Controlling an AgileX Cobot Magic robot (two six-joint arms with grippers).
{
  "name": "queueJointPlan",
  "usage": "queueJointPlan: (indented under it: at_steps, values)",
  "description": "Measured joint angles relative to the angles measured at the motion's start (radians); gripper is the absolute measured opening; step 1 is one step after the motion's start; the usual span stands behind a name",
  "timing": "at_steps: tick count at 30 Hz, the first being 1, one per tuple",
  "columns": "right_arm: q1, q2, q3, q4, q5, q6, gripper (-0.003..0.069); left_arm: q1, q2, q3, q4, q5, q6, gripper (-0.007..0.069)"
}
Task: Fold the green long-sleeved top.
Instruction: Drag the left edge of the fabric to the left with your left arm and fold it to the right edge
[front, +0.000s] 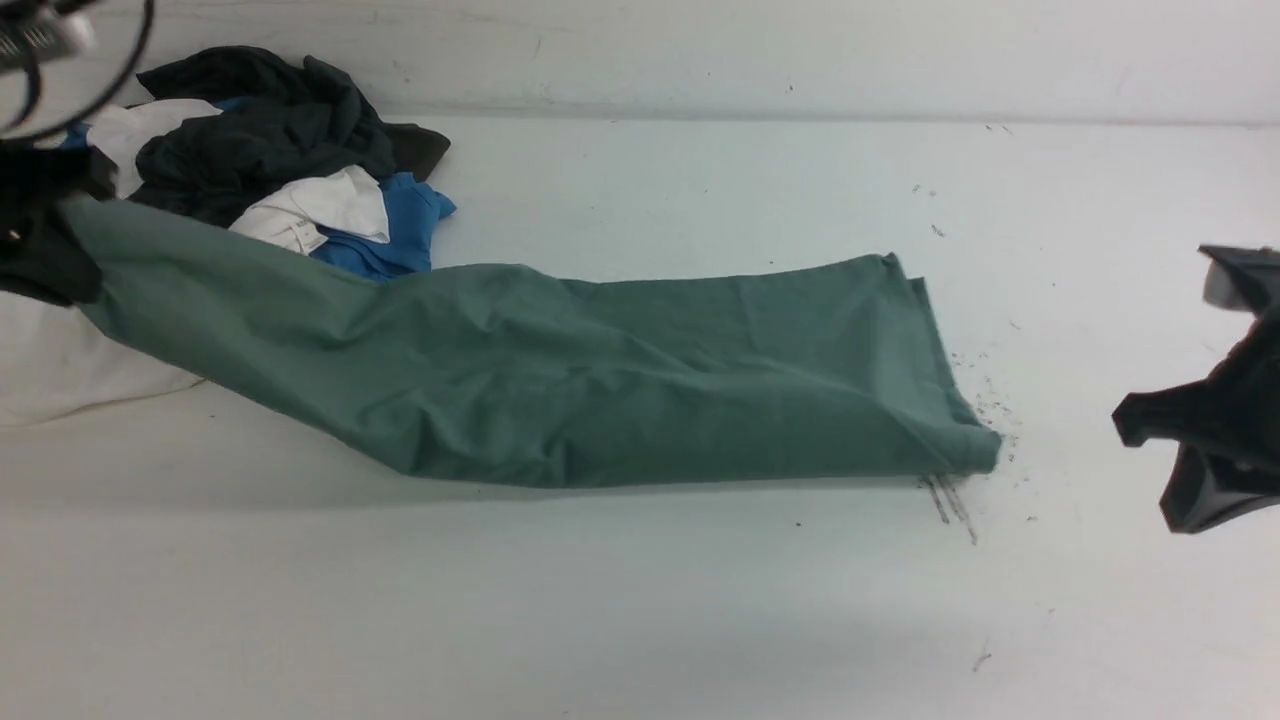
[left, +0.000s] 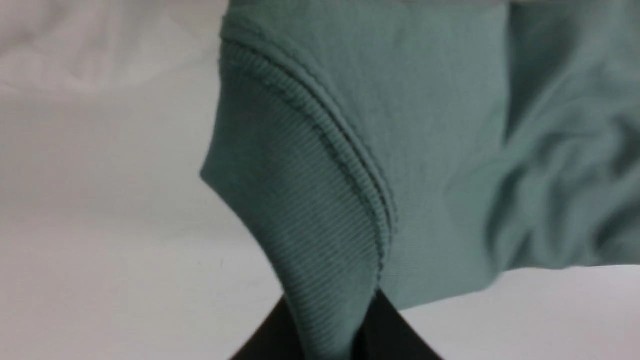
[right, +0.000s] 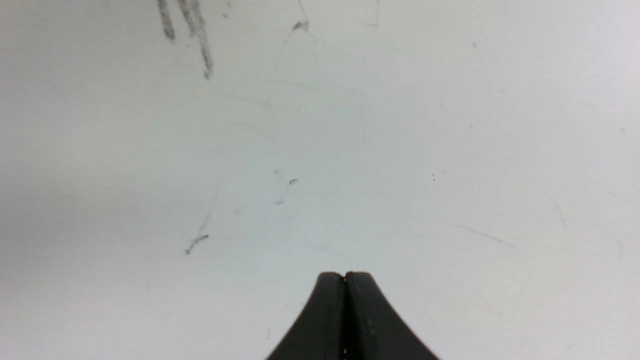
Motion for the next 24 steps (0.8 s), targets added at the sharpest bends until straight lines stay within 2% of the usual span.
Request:
queueJointPlan:
  at_steps: [7, 10, 14, 18, 22, 24]
  values:
    - [0.033, -0.062, 0.012, 0.118, -0.127, -0.061, -0.0015, -0.006, -0.13, -0.033, -0.076, 0.037, 0.0, 0.0027]
    - [0.137, -0.044, 0.001, 0.177, -0.215, -0.109, -0.0015, -0.008, -0.134, -0.034, -0.135, 0.043, 0.0, 0.0027]
    - [0.249, 0.038, -0.081, 0.191, -0.319, -0.128, -0.0015, -0.008, -0.133, -0.034, -0.223, 0.043, 0.003, 0.0027]
    - [0.301, 0.123, -0.16, 0.198, -0.354, -0.139, -0.0015, -0.012, -0.128, -0.034, -0.326, 0.043, 0.026, 0.0027]
    - [0.316, 0.175, -0.204, 0.196, -0.322, -0.14, -0.0015, -0.077, -0.109, -0.034, -0.393, 0.041, 0.034, 0.0027]
    - [0.316, 0.169, -0.208, 0.174, -0.295, -0.14, -0.0015, -0.149, -0.08, -0.035, -0.411, 0.036, 0.033, 0.0027]
